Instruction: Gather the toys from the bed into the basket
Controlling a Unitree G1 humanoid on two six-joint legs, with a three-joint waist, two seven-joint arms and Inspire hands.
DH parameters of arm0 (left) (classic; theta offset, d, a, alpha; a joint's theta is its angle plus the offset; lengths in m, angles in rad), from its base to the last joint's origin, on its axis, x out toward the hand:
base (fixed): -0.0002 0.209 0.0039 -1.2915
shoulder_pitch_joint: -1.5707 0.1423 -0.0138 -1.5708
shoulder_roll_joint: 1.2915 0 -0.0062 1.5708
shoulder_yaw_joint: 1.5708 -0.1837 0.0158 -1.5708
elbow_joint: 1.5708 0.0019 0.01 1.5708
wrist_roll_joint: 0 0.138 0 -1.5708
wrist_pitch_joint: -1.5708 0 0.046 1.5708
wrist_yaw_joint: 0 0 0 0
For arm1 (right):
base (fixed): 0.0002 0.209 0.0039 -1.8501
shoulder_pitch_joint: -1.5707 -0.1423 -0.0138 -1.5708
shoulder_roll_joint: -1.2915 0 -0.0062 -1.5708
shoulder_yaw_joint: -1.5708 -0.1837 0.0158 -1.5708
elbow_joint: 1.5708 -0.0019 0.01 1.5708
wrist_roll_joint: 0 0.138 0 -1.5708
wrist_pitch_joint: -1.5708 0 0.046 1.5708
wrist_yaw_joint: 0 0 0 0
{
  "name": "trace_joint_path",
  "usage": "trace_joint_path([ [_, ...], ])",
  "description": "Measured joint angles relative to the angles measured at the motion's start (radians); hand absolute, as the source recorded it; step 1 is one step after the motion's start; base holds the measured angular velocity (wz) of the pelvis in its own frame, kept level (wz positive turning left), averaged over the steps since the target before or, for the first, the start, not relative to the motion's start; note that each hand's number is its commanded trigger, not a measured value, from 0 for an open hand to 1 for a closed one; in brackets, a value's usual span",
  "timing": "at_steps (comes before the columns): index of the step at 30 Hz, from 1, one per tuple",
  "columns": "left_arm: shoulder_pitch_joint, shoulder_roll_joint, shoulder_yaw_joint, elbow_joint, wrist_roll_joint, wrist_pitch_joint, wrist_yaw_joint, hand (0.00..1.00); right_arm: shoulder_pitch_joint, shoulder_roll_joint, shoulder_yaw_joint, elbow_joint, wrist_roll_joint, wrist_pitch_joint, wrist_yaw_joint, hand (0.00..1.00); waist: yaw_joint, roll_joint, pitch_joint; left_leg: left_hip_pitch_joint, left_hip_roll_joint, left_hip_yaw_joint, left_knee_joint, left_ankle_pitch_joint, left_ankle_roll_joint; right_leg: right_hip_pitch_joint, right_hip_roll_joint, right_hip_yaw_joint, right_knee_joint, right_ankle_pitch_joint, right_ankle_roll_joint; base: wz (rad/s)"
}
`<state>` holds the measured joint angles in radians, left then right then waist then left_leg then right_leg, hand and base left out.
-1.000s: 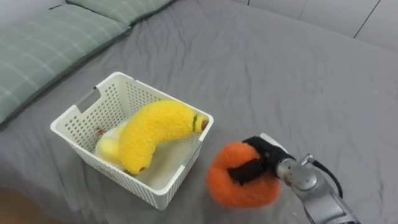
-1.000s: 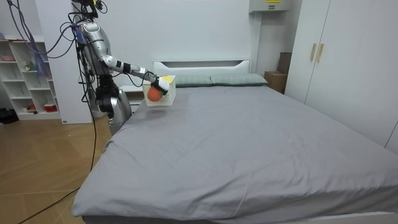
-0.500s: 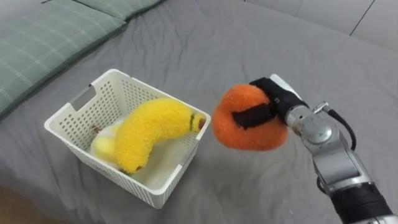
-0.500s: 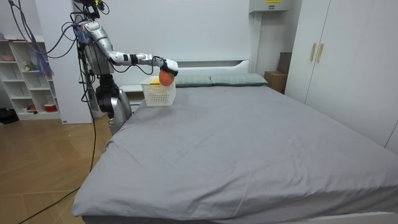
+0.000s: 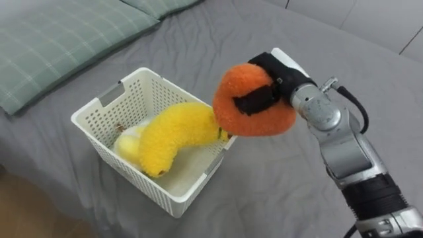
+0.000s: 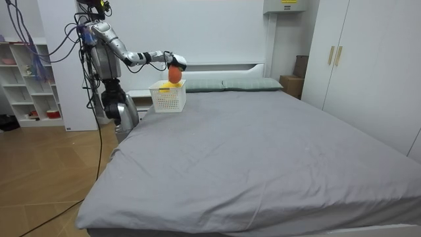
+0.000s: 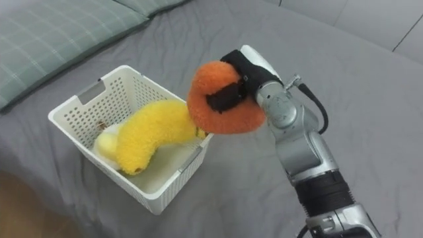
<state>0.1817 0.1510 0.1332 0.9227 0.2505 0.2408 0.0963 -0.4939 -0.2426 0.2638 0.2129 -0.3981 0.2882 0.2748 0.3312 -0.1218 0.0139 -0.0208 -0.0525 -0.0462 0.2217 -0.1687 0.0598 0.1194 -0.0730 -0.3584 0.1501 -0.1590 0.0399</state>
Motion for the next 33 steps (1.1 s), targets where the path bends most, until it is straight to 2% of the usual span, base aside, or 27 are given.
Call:
trace_joint_path([
  [1,-0.001,0.003,0.001,0.001,0.0,0.001,0.0,0.0,-0.005,0.006,0.002,0.0,0.0,0.004,-0.001,0.86,0.004,-0.004,0.0019,-0.001,0.0,-0.001,0.0,0.0,0.0,-0.001,0.0,0.0,0.0,0.0,0.0,0.05],
  [2,-0.002,0.006,0.001,0.001,0.0,0.002,0.0,0.0,-0.018,0.012,0.02,0.005,0.0,0.012,-0.002,0.68,0.007,-0.01,0.002,-0.004,0.0,-0.005,0.002,0.0,0.0,-0.001,0.001,-0.001,0.0,0.0,0.0,0.1],
  [4,-0.007,0.007,0.001,0.001,0.0,0.002,-0.001,0.0,-0.039,0.017,0.048,0.009,0.0,0.012,-0.002,0.52,0.015,-0.015,0.0036,-0.005,-0.002,-0.012,0.004,0.0,-0.001,0.0,0.001,-0.002,0.0,0.0,0.0,0.09],
  [5,-0.013,0.006,0.001,0.001,0.0,0.002,-0.001,0.0,-0.052,0.017,0.062,0.016,0.0,0.012,-0.003,0.3,0.027,-0.016,0.0044,-0.005,-0.002,-0.012,0.004,0.0,-0.001,0.001,0.001,-0.002,-0.001,0.0,0.0,0.04],
  [7,-0.018,0.006,0.002,0.0,-0.001,0.002,-0.003,0.0,-0.069,0.024,0.086,0.025,-0.002,0.012,-0.012,0.04,0.046,-0.02,0.0056,-0.005,-0.003,-0.018,0.004,0.001,-0.001,0.001,0.001,-0.004,-0.001,0.0,0.0,0.06],
  [8,-0.018,0.006,0.002,0.0,-0.001,0.003,-0.005,0.0,-0.071,0.026,0.09,0.026,-0.002,0.012,-0.014,0.0,0.048,-0.02,0.0059,-0.005,-0.004,-0.021,0.005,0.001,-0.002,0.001,0.001,-0.004,-0.001,0.0,0.0,0.1],
  [15,-0.023,0.004,0.001,0.0,0.001,0.037,-0.026,0.0,-0.071,0.047,0.11,0.057,-0.019,0.034,-0.023,0.0,0.065,-0.024,0.0064,-0.022,-0.012,-0.051,0.018,0.007,-0.004,0.001,0.0,-0.028,-0.001,0.0,0.0,0.13],
  [23,-0.014,0.005,-0.001,-0.022,0.006,0.041,-0.026,0.0,-0.071,0.051,0.11,0.075,-0.035,0.041,-0.022,0.0,0.082,-0.026,0.0057,-0.025,-0.013,-0.059,0.017,0.01,-0.005,0.001,0.001,-0.028,-0.001,0.0,0.0,0.02],
  [31,-0.017,0.006,-0.02,-0.037,0.007,0.041,-0.026,0.0,-0.075,0.054,0.11,0.092,-0.039,0.041,-0.022,0.0,0.08,-0.03,0.0056,-0.036,-0.015,-0.068,0.017,0.015,-0.007,-0.002,0.001,-0.026,-0.001,0.0,0.0,0.04],
  [33,-0.024,0.007,-0.02,-0.04,0.017,0.041,-0.025,0.0,-0.075,0.057,0.11,0.093,-0.041,0.041,-0.022,0.0,0.08,-0.035,0.0082,-0.036,-0.014,-0.069,0.017,0.016,-0.008,-0.004,0.001,-0.025,-0.001,0.0,0.0,0.0],
])
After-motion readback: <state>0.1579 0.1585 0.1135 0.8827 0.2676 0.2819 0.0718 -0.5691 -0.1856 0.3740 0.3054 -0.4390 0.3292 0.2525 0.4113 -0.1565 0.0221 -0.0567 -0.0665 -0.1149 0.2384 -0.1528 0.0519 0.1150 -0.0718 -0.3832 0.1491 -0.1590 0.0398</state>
